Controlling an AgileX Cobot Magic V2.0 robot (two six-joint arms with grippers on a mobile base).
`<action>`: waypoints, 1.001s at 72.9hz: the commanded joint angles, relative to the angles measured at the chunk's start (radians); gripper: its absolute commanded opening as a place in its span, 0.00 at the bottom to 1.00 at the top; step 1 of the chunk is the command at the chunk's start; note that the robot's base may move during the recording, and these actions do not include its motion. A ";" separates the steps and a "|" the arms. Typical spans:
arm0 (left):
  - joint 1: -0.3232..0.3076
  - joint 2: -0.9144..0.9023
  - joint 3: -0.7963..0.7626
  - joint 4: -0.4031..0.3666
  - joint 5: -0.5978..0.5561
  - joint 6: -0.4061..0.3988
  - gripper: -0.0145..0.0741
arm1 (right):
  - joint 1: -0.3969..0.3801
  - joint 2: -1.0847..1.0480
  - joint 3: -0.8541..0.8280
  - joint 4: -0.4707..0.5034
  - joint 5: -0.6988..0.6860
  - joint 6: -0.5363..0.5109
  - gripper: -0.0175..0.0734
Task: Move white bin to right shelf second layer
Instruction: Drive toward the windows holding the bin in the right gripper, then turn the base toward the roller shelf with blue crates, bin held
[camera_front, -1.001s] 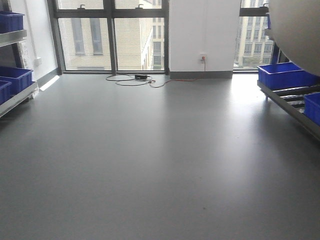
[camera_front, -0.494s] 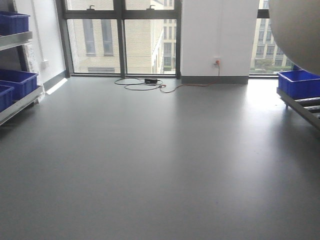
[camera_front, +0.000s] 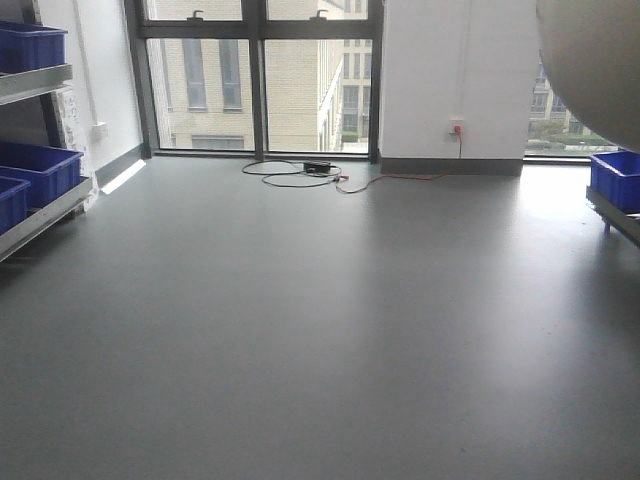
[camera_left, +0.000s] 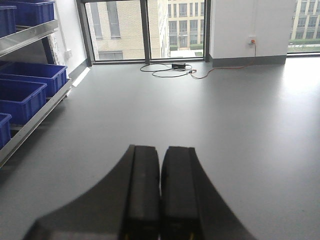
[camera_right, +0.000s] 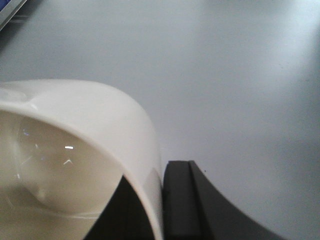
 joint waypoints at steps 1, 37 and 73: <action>-0.006 -0.014 0.037 0.000 -0.087 -0.005 0.26 | -0.006 -0.001 -0.031 -0.006 -0.102 0.000 0.25; -0.006 -0.014 0.037 0.000 -0.087 -0.005 0.26 | -0.006 -0.001 -0.031 -0.006 -0.102 0.000 0.25; -0.006 -0.014 0.037 0.000 -0.087 -0.005 0.26 | -0.006 -0.001 -0.031 -0.006 -0.102 0.000 0.25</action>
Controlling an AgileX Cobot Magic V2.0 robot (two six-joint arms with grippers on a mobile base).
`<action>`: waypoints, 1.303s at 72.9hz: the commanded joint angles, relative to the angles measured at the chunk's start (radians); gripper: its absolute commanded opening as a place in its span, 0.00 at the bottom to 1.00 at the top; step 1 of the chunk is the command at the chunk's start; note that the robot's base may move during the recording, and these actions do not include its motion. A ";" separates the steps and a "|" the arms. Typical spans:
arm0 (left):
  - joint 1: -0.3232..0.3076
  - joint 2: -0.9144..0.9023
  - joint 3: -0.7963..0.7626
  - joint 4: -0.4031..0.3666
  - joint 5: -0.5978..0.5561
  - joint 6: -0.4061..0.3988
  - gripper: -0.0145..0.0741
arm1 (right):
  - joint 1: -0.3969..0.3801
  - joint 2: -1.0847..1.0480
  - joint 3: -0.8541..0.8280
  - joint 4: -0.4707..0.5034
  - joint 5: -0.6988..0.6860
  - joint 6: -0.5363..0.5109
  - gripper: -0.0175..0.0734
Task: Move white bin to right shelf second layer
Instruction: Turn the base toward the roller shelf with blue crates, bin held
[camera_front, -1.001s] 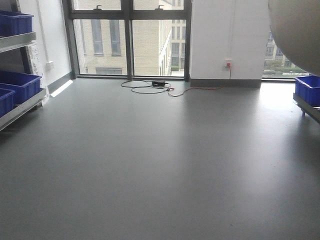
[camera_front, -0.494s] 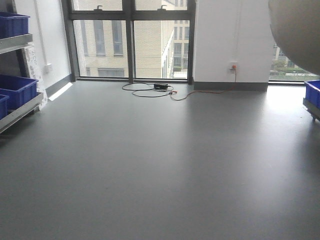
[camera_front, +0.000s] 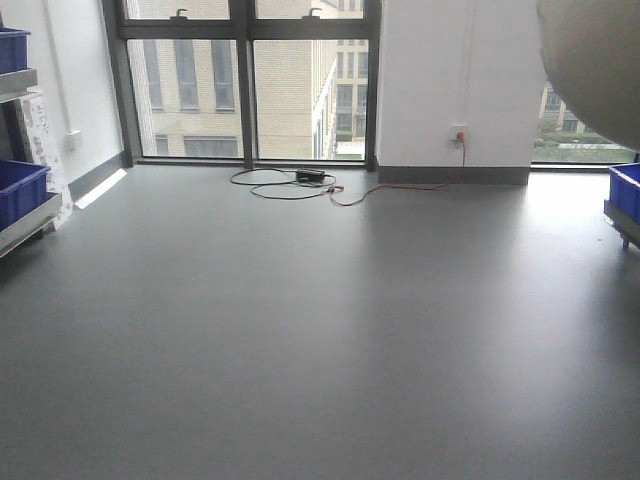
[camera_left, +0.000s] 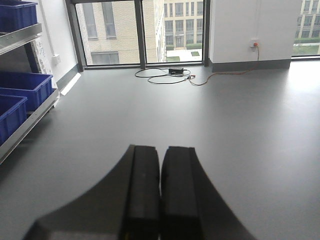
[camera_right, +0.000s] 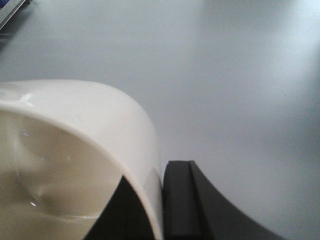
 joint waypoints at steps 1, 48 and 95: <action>-0.006 -0.014 0.037 0.000 -0.087 -0.005 0.26 | -0.006 -0.001 -0.031 -0.006 -0.102 0.000 0.25; -0.006 -0.014 0.037 0.000 -0.087 -0.005 0.26 | -0.006 -0.001 -0.031 -0.006 -0.102 0.000 0.25; -0.006 -0.014 0.037 0.000 -0.087 -0.005 0.26 | -0.006 -0.001 -0.031 -0.006 -0.102 0.000 0.25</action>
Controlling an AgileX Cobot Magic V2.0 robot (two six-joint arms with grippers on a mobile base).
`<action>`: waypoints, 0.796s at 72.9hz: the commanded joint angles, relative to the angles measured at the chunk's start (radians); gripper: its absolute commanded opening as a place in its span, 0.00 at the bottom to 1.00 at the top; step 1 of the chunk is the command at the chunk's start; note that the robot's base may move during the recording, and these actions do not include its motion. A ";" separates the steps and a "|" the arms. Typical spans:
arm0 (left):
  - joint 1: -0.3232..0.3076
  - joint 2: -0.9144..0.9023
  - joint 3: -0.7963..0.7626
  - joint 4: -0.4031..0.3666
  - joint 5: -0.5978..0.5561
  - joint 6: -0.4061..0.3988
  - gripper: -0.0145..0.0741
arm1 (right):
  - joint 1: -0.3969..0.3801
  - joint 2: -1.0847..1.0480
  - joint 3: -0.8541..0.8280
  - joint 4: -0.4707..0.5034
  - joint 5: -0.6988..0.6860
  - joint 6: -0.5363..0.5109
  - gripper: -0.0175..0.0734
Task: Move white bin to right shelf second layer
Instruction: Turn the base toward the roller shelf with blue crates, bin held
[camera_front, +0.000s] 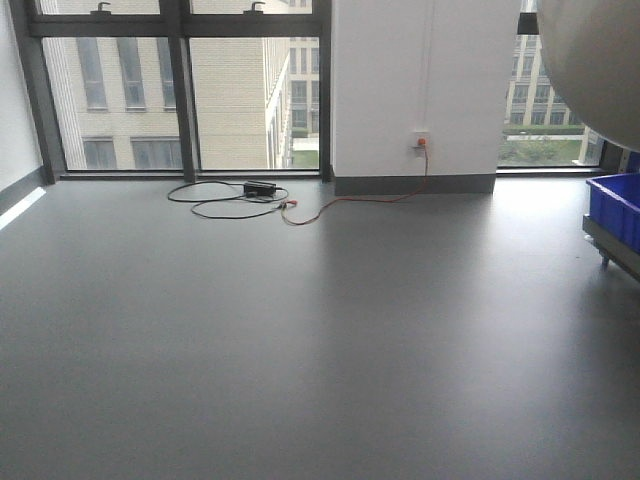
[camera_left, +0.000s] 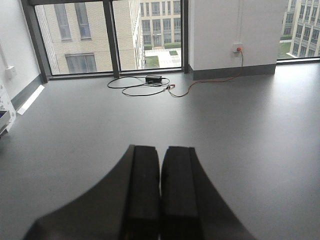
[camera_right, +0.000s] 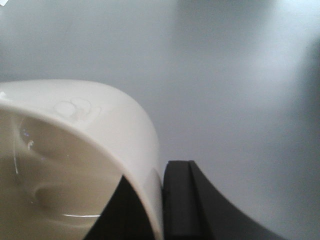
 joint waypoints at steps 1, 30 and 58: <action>-0.006 -0.014 0.037 0.000 -0.087 -0.005 0.26 | -0.006 -0.001 -0.031 -0.006 -0.102 0.000 0.25; -0.006 -0.014 0.037 0.000 -0.087 -0.005 0.26 | -0.006 -0.001 -0.031 -0.006 -0.102 0.000 0.25; -0.006 -0.014 0.037 0.000 -0.087 -0.005 0.26 | -0.006 -0.001 -0.031 -0.006 -0.102 0.000 0.25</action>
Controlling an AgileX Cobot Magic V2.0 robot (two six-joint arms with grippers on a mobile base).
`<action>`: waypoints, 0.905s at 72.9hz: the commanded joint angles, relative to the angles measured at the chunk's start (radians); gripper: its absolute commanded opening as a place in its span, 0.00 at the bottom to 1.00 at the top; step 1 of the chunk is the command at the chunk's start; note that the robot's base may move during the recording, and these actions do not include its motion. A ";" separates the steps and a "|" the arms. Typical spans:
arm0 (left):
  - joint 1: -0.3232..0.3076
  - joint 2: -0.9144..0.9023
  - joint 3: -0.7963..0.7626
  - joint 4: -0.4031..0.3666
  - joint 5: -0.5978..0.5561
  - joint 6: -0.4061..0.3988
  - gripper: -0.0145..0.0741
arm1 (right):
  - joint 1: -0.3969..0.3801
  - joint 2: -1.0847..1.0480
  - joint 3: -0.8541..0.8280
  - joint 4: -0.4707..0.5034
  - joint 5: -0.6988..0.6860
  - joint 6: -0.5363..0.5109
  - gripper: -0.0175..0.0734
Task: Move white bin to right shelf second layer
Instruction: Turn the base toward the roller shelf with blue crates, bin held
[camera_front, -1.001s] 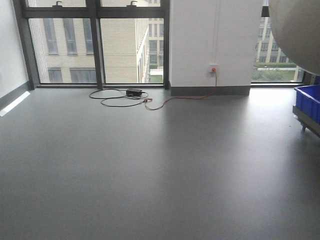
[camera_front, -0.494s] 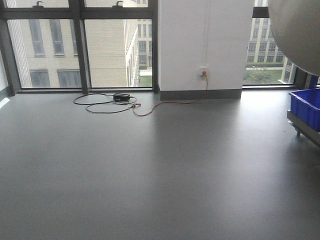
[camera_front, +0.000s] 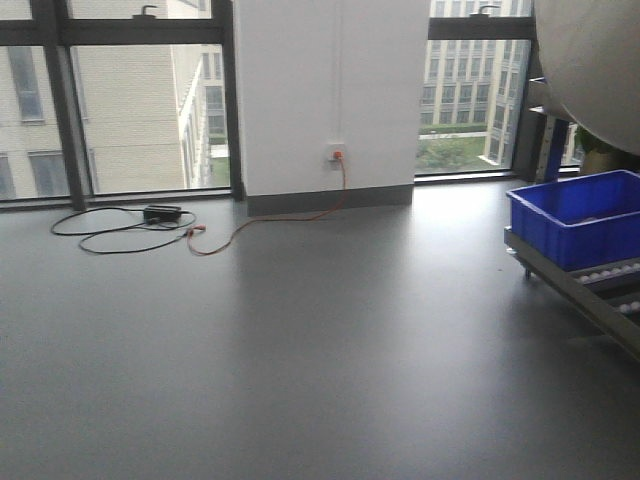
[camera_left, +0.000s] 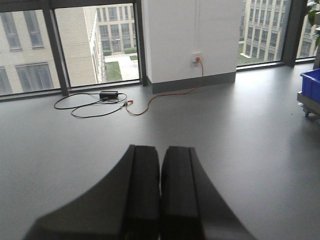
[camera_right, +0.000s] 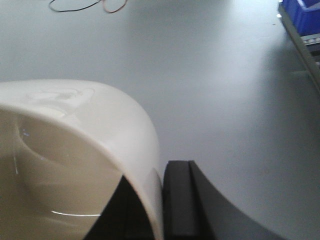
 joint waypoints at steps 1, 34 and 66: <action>-0.006 -0.014 0.037 0.000 -0.087 -0.005 0.26 | -0.006 -0.001 -0.031 -0.006 -0.102 0.000 0.25; -0.006 -0.014 0.037 0.000 -0.087 -0.005 0.26 | -0.006 -0.001 -0.031 -0.006 -0.102 0.000 0.25; -0.006 -0.014 0.037 0.000 -0.087 -0.005 0.26 | -0.006 -0.001 -0.031 -0.006 -0.102 0.000 0.25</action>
